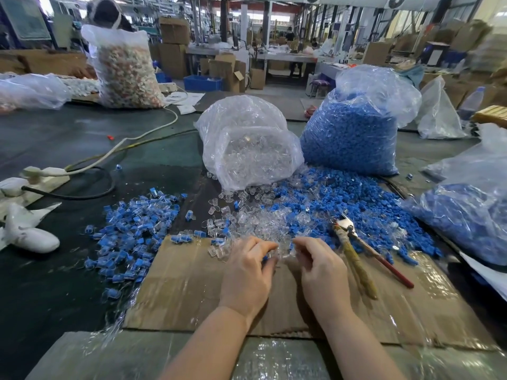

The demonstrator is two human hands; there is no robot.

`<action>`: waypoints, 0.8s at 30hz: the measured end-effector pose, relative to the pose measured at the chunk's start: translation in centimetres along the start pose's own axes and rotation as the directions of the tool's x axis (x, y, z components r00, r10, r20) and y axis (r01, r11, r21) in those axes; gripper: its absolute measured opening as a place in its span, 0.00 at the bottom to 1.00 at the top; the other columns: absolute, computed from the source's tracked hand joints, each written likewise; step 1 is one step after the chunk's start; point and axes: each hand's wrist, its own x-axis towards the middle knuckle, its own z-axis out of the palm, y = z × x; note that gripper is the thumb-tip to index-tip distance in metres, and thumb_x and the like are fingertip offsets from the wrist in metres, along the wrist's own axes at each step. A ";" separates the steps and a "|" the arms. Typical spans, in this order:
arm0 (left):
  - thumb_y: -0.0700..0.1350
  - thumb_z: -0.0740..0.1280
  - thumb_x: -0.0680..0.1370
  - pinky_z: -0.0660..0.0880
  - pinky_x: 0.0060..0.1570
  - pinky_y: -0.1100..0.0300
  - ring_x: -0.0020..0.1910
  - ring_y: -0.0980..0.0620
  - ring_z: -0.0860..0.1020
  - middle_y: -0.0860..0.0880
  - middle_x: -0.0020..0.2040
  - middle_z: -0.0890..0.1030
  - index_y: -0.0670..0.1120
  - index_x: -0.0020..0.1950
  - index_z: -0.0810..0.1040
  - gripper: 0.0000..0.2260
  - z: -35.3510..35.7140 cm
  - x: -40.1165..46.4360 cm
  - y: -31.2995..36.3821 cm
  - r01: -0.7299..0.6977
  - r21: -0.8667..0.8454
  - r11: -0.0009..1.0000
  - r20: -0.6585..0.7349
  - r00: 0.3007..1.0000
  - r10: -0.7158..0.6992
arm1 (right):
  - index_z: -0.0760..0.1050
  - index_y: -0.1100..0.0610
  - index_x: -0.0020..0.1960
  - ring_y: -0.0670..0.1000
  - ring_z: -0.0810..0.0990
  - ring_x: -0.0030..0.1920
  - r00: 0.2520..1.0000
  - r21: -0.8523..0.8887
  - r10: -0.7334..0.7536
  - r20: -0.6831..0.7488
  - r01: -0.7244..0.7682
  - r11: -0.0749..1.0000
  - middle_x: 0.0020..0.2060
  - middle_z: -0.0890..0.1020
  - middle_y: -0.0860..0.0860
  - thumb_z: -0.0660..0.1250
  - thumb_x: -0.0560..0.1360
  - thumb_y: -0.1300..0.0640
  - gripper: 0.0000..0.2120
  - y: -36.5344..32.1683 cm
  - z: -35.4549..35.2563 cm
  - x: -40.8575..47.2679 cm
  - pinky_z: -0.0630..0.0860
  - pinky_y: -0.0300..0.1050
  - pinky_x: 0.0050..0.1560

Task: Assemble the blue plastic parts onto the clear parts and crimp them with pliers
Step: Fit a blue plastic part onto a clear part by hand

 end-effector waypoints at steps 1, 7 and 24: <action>0.41 0.71 0.73 0.63 0.53 0.71 0.48 0.56 0.71 0.50 0.48 0.80 0.45 0.55 0.81 0.12 0.0 0.0 0.0 -0.020 -0.004 1.000 0.010 1.000 0.020 | 0.80 0.59 0.51 0.51 0.80 0.45 1.000 0.053 -0.025 0.019 0.024 0.998 0.44 0.82 0.50 0.70 0.70 0.69 0.11 -0.1 0.1 -0.1 0.73 0.40 0.47; 0.39 0.71 0.72 0.68 0.49 0.66 0.48 0.52 0.77 0.51 0.47 0.82 0.45 0.52 0.82 0.10 -0.1 -0.2 0.0 0.008 -0.058 0.998 0.030 1.000 -0.006 | 0.79 0.56 0.50 0.45 0.78 0.45 0.993 0.193 -0.091 0.077 0.074 0.978 0.44 0.81 0.47 0.71 0.70 0.65 0.11 -0.4 0.5 -0.7 0.74 0.37 0.47; 0.35 0.70 0.72 0.69 0.49 0.67 0.47 0.56 0.75 0.51 0.47 0.81 0.46 0.55 0.79 0.13 -0.1 -0.3 0.3 0.018 -0.054 0.998 0.046 0.999 -0.016 | 0.78 0.55 0.53 0.44 0.80 0.47 0.989 0.306 -0.107 0.101 0.071 0.949 0.45 0.82 0.45 0.73 0.69 0.65 0.15 -0.4 0.1 -0.9 0.77 0.42 0.49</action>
